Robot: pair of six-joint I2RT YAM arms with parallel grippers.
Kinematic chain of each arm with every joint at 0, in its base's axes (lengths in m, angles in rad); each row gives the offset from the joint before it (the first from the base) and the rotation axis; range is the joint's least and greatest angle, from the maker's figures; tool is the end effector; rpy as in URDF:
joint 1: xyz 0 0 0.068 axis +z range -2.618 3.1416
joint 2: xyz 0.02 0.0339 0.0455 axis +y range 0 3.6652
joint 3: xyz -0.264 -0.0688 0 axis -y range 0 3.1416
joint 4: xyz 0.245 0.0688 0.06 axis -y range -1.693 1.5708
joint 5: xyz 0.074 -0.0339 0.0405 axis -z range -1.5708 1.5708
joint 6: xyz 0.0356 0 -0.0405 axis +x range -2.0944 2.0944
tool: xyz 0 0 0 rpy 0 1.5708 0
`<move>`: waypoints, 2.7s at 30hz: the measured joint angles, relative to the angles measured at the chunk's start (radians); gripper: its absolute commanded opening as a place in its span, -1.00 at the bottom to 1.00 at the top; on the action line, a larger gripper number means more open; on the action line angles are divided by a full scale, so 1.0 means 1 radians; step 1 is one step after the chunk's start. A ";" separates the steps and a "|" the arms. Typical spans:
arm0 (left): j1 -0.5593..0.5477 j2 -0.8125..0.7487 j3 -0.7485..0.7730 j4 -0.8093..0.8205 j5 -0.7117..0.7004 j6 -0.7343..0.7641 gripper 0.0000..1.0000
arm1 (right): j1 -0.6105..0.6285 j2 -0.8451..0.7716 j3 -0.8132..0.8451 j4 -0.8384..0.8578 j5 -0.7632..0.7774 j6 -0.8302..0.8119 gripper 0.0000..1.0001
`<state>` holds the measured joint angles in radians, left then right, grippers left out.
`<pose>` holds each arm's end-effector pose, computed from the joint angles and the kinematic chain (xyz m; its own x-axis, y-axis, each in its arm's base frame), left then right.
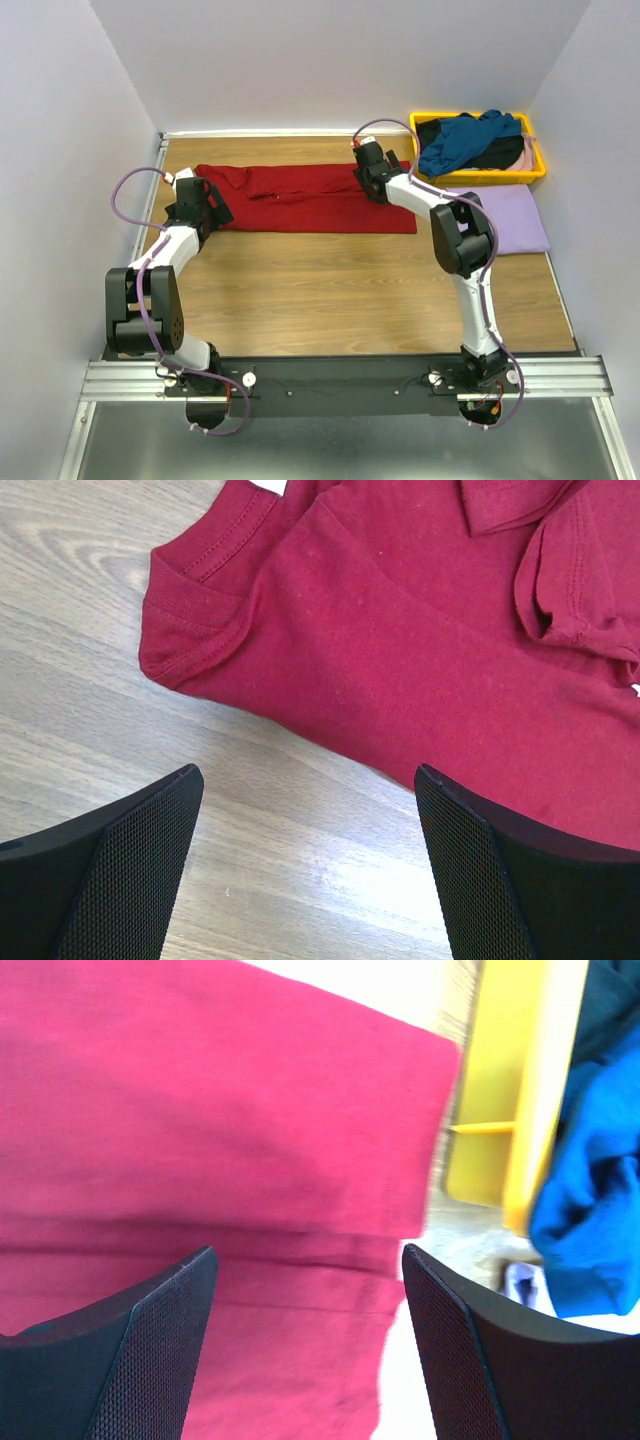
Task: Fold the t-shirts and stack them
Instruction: Fold the tshirt
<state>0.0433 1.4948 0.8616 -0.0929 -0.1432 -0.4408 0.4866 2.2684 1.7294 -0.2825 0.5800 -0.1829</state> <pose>0.3141 0.0187 0.2076 -0.5362 -0.4459 -0.7167 -0.4182 0.8779 -0.2333 0.4523 0.2172 0.1656 -0.6253 -0.5029 -0.5968 -0.1779 0.8364 -0.5184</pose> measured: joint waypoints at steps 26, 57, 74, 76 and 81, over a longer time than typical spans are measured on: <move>0.273 0.112 0.000 0.010 0.147 -0.061 0.46 | -0.281 -0.478 -0.651 0.201 -0.792 0.597 -0.41; 0.276 0.280 0.140 0.008 0.159 -0.062 -0.06 | -0.469 -0.441 -0.854 0.447 -0.990 0.779 -0.65; 0.274 0.302 0.171 -0.035 0.156 -0.058 -1.00 | -0.497 -0.438 -0.854 0.447 -0.983 0.793 -0.65; 0.274 0.304 0.192 -0.069 0.119 -0.053 -1.00 | -0.507 -0.439 -0.854 0.445 -0.977 0.793 -0.65; 0.273 0.304 0.207 -0.109 0.064 -0.047 -1.00 | -0.525 -0.449 -0.854 0.426 -0.956 0.792 -0.65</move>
<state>0.3164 1.7988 1.0687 -0.2016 -0.0792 -0.4877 -0.0387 1.8194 0.8753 0.1440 -0.3756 0.6094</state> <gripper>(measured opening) 0.004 0.174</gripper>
